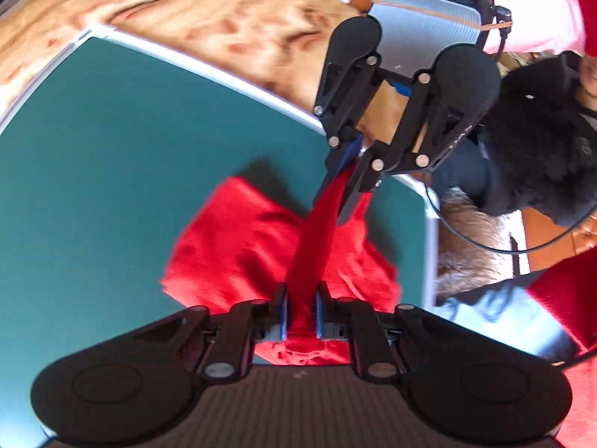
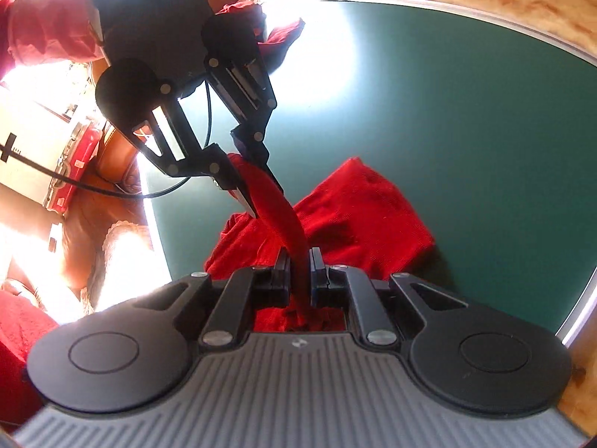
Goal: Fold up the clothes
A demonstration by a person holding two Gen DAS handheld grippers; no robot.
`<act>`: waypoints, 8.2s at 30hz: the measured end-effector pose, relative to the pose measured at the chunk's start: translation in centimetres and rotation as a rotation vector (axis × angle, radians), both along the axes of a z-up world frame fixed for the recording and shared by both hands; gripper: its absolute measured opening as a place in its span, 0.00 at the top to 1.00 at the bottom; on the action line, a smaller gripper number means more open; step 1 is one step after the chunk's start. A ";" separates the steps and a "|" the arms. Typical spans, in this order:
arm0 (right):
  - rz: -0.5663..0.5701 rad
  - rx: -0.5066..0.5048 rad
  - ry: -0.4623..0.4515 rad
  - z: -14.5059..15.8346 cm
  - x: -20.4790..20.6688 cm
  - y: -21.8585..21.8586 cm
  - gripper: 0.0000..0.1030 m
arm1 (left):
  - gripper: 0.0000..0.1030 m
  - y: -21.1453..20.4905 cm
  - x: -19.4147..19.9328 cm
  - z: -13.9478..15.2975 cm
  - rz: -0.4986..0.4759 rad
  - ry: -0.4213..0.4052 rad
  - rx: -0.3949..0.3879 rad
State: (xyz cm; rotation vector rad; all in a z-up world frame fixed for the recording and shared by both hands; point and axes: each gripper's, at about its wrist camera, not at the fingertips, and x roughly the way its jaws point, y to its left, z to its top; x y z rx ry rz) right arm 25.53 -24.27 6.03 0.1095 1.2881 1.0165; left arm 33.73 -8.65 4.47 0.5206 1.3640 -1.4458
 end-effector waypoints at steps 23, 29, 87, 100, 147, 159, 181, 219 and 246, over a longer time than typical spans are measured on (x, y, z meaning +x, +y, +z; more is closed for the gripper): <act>-0.291 -0.020 -0.052 -2.8 3.0 -6.0 0.54 | 0.55 3.7 3.3 -1.0 0.331 -0.100 0.023; -0.205 -0.046 -0.192 0.3 -2.1 -2.4 0.54 | 0.55 3.1 1.9 1.0 0.457 -0.051 -0.107; 0.123 -0.356 -0.529 0.0 -14.0 3.3 0.55 | 0.49 2.9 -7.2 -1.4 0.510 -0.224 -0.184; 0.215 -0.309 -0.448 -1.8 -16.3 4.3 0.55 | 0.49 4.2 -12.7 -3.3 0.316 -0.216 -0.117; -0.356 -0.497 -0.232 3.2 -10.2 9.9 0.37 | 0.10 3.1 -6.4 1.6 0.883 -0.236 0.292; -0.840 -0.611 0.004 4.6 -3.9 8.2 0.26 | 0.10 2.9 0.0 1.6 1.136 -0.271 0.469; -0.921 -0.654 0.108 1.4 -1.6 6.9 0.26 | 0.09 2.5 0.1 -0.3 1.161 -0.245 0.524; -0.896 -0.692 0.134 0.4 -4.9 8.6 0.26 | 0.09 3.9 -3.2 0.0 1.159 -0.261 0.536; -0.931 -0.708 0.134 0.7 -8.6 10.4 0.26 | 0.09 5.4 -6.1 0.0 1.115 -0.283 0.522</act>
